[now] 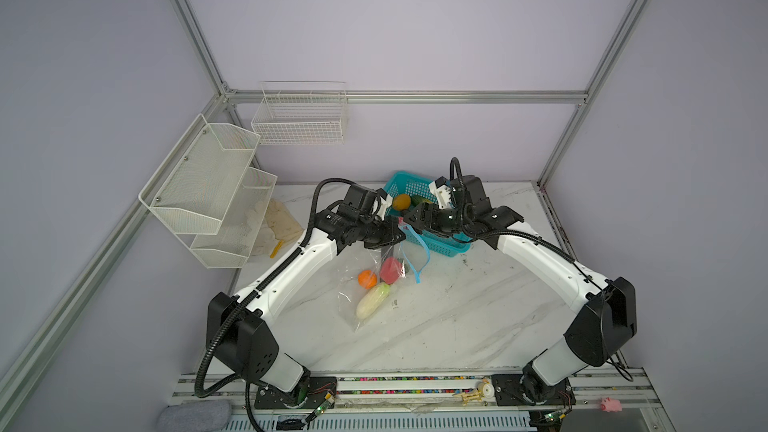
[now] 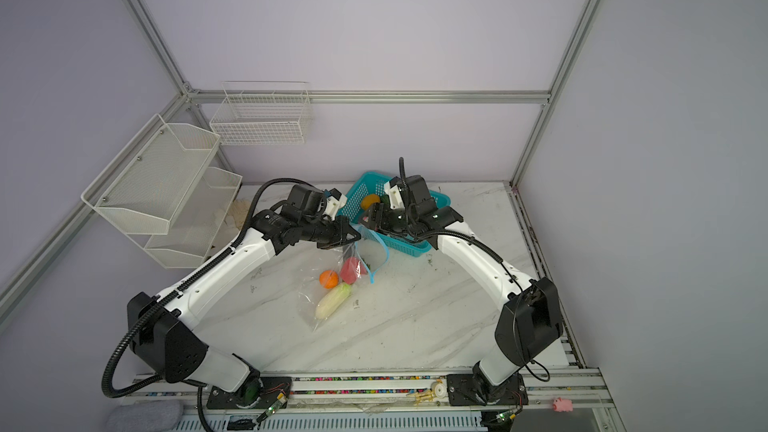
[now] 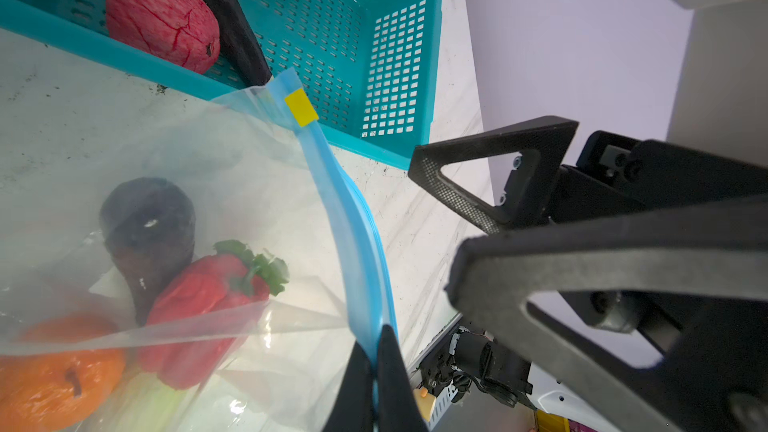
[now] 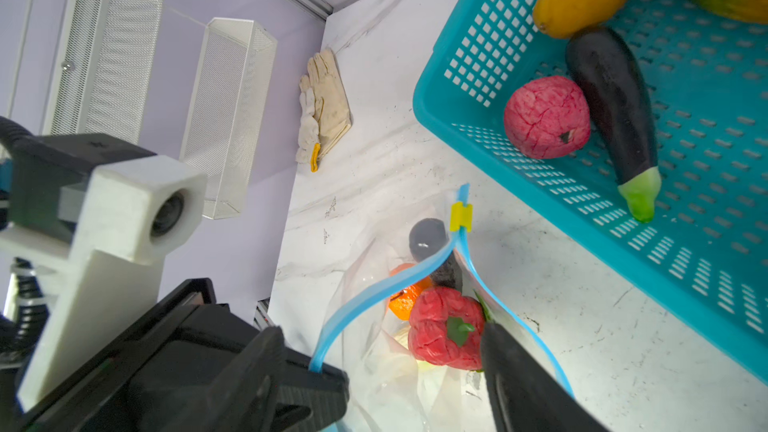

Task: Place the food in the zip-top bag and seal the zipper
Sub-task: 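Swing the right gripper back over the teal basket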

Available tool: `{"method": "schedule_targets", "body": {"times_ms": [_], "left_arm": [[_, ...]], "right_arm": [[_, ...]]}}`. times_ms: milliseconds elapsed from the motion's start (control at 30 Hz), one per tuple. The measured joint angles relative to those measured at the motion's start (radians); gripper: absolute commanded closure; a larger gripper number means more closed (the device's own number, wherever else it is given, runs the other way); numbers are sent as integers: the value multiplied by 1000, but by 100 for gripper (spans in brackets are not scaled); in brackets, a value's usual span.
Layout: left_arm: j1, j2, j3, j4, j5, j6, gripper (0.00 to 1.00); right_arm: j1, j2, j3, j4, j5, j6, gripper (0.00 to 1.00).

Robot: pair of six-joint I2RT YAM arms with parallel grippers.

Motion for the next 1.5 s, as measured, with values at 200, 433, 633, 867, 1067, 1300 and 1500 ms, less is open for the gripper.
{"method": "schedule_targets", "body": {"times_ms": [200, 433, 633, 867, 1067, 1300, 1500], "left_arm": [[15, -25, -2, -7, -14, 0, 100], [43, -58, -2, -8, -21, 0, 100], [64, -58, -2, -26, -21, 2, 100], [91, -58, -2, -33, -21, 4, 100], [99, -58, -2, -44, -12, 10, 100], [106, -35, -2, -47, 8, 18, 100], [106, -15, -2, -51, 20, 20, 100]], "right_arm": [[-16, 0, 49, -52, 68, -75, 27], [-87, 38, 107, -53, 142, -156, 28], [-142, 166, 158, -57, 189, -209, 29], [-177, 327, 252, -59, 227, -255, 30], [-181, 462, 336, -63, 301, -323, 31], [-183, 596, 420, -59, 404, -495, 31], [-190, 679, 470, -46, 426, -597, 30]]}}
